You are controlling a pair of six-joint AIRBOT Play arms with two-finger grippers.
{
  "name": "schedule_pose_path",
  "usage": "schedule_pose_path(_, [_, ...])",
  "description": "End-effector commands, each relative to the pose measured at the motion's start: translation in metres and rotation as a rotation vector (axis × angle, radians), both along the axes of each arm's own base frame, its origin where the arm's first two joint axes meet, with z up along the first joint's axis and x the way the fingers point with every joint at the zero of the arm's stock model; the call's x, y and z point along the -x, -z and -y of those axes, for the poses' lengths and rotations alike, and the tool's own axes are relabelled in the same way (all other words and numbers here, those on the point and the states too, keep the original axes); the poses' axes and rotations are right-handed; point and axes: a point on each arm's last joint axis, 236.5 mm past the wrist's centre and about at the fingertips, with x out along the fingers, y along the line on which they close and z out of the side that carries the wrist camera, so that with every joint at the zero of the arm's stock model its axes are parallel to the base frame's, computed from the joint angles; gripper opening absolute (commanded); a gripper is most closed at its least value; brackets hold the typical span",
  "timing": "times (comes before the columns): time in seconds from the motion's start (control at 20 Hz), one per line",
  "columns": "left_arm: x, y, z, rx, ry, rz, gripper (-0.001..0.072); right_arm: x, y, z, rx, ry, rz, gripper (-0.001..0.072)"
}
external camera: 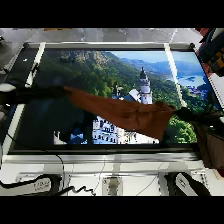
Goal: Fold the clothes and pants, and hang the long-sleeved shirts on hangers.
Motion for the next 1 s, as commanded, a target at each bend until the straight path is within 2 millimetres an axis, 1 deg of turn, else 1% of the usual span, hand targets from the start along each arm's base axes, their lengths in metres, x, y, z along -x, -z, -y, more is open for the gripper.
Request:
schedule_pose_path(0.0, [-0.007,-0.157,-0.007,0.245,-0.069,0.320,0.0010,-0.005,-0.060,0.016,0.170,-0.022,0.125,0.0010])
schedule_pose_path(0.05, [-0.004,-0.183,-0.016,0.297,-0.102,0.368,0.0010,-0.007,-0.078,0.016,0.193,-0.023,0.164,0.0010])
schedule_pose_path(0.15, [0.006,-0.219,-0.034,0.368,-0.153,0.440,0.0010,-0.009,-0.121,0.018,0.252,-0.017,0.260,0.0009])
schedule_pose_path(0.2, [0.011,-0.229,-0.043,0.370,-0.173,0.467,0.0010,-0.009,-0.146,0.018,0.288,-0.013,0.314,0.0010])
schedule_pose_path(0.3, [0.022,-0.243,-0.059,0.337,-0.217,0.516,0.0010,-0.005,-0.195,0.020,0.372,-0.004,0.414,0.0010])
schedule_pose_path(0.45, [0.044,-0.267,-0.082,0.286,-0.287,0.598,0.0010,0.008,-0.268,0.023,0.519,0.030,0.561,0.0010])
schedule_pose_path(0.55, [0.058,-0.280,-0.099,0.244,-0.345,0.650,0.0010,0.022,-0.311,0.029,0.631,0.070,0.642,0.0010])
schedule_pose_path(0.6, [0.065,-0.286,-0.109,0.222,-0.379,0.673,0.0010,0.030,-0.326,0.030,0.685,0.082,0.664,0.0010])
schedule_pose_path(0.65, [0.071,-0.292,-0.120,0.198,-0.418,0.696,0.0010,0.037,-0.337,0.030,0.722,0.088,0.677,0.0010])
schedule_pose_path(0.7, [0.077,-0.296,-0.131,0.175,-0.455,0.716,0.0010,0.043,-0.342,0.027,0.738,0.085,0.683,0.0010])
schedule_pose_path(0.75, [0.081,-0.299,-0.139,0.157,-0.486,0.729,0.0010,0.047,-0.339,0.023,0.737,0.070,0.672,0.0010])
schedule_pose_path(0.8, [0.080,-0.300,-0.146,0.136,-0.520,0.733,0.0009,0.050,-0.327,0.017,0.720,0.031,0.630,0.0009])
schedule_pose_path(0.85, [0.076,-0.295,-0.151,0.105,-0.549,0.719,0.0009,0.053,-0.309,0.010,0.693,-0.017,0.571,0.0009])
schedule_pose_path(0.9, [0.067,-0.280,-0.151,0.056,-0.563,0.670,0.0009,0.057,-0.285,0.002,0.653,-0.079,0.490,0.0009])
schedule_pose_path(0.95, [0.056,-0.256,-0.151,-0.025,-0.577,0.596,0.0009,0.063,-0.259,-0.006,0.609,-0.141,0.405,0.0010])
